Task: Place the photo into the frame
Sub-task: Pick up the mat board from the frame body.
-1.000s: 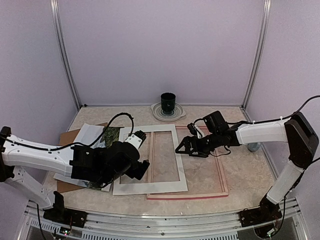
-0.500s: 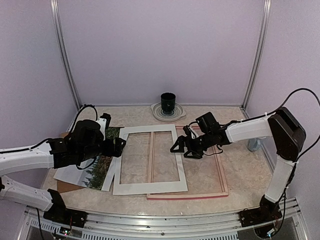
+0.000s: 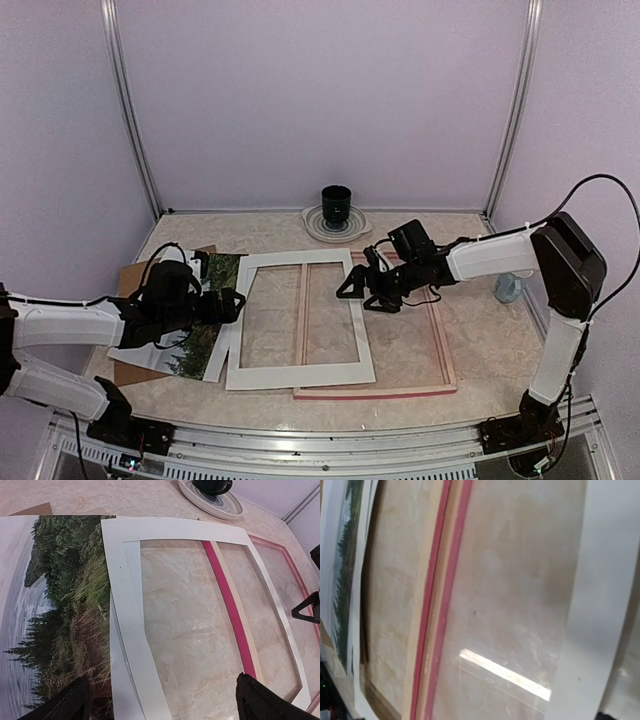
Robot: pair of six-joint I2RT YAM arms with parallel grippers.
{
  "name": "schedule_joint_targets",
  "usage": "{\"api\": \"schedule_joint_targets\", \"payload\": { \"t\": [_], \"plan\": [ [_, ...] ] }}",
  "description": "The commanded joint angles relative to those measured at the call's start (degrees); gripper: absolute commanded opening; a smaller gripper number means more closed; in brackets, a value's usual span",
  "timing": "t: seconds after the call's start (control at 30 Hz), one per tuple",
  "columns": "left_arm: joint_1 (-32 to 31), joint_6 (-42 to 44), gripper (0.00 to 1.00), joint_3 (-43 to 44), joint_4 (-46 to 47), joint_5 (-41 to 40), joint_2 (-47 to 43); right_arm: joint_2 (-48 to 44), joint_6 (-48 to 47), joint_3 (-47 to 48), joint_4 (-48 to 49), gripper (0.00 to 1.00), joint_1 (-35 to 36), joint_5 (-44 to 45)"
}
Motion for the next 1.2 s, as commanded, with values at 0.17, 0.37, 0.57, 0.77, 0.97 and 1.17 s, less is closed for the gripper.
{"api": "schedule_joint_targets", "payload": {
  "t": [0.17,0.37,0.57,0.77,0.97,1.17],
  "plan": [
    [4.31,-1.29,0.99,-3.83,13.51,9.41,4.46,2.15,0.81,1.37,-0.56,0.99,-0.8,1.55],
    [5.8,-0.16,0.99,-4.44,18.37,13.67,8.56,2.5,0.61,1.77,-1.52,0.99,-1.12,2.87],
    [7.57,-0.33,0.99,-5.17,22.35,18.12,13.12,3.46,0.99,2.86,-1.93,0.99,-1.17,3.16],
    [7.71,0.09,0.99,-5.23,23.03,18.71,13.66,4.62,2.16,3.83,-1.15,0.99,-1.18,2.42],
    [7.71,-0.16,0.99,-4.92,23.95,20.1,15.21,5.56,2.8,4.19,-0.3,0.99,-1.12,0.97],
    [7.71,-0.51,0.99,-4.4,24.92,21.52,17.57,5.98,3.45,3.66,0.93,0.99,-1.14,-1.02]
  ]
}}
